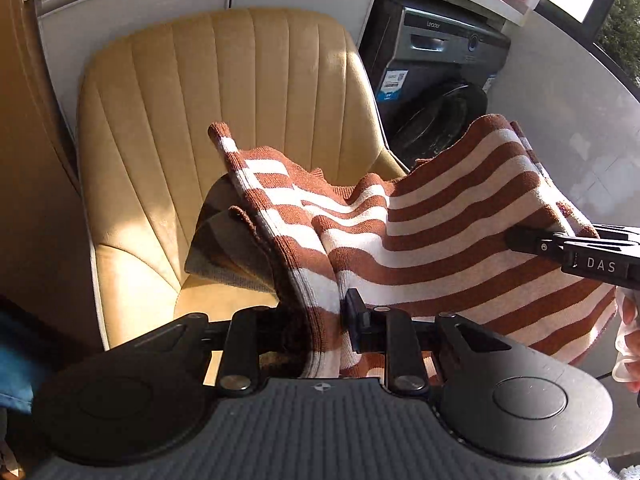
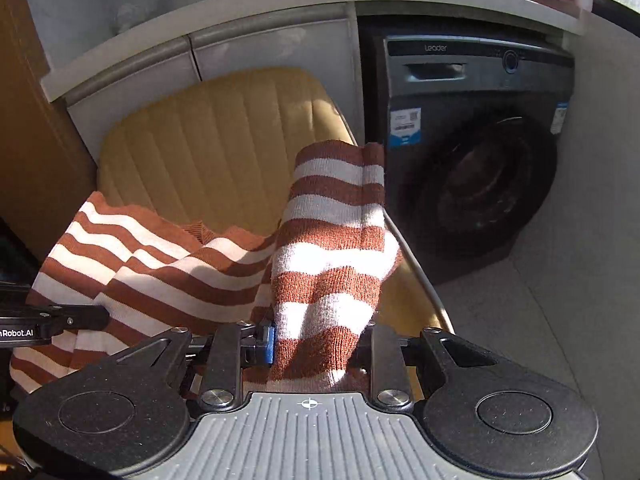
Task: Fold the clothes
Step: 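Lower the sweater onto the armchair seat with both grippers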
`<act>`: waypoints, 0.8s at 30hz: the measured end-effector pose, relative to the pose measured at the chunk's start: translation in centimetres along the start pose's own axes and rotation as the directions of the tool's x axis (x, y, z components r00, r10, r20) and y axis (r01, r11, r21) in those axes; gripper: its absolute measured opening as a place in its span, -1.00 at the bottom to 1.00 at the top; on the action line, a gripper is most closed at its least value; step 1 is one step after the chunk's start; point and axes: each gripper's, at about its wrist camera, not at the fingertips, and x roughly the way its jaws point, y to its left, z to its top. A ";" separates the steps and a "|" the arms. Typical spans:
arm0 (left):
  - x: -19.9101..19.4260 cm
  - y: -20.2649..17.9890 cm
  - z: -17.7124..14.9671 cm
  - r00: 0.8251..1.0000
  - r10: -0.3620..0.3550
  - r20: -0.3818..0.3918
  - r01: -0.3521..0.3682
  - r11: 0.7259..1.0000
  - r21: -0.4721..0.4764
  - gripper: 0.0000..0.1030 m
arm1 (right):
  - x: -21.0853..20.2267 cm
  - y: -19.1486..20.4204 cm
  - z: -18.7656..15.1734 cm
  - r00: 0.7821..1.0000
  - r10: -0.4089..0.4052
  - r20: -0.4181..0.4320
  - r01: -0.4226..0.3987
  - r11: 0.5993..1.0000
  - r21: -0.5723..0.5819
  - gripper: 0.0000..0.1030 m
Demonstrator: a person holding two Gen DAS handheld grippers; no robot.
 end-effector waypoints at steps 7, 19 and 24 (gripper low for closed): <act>2.8 0.6 -1.7 0.998 0.037 -0.050 -0.041 0.997 -0.064 -0.50 | 3.6 0.5 -1.1 0.997 0.030 -0.067 -0.033 0.998 -0.045 -0.56; 5.5 2.0 -3.7 0.995 0.060 -0.080 -0.070 0.989 -0.128 -0.50 | 7.3 1.3 -1.8 0.990 0.058 -0.127 -0.073 0.991 -0.115 -0.56; 6.4 2.9 -4.7 0.993 0.074 -0.095 -0.089 0.984 -0.156 -0.50 | 8.6 1.4 -1.8 0.987 0.069 -0.144 -0.088 0.988 -0.128 -0.56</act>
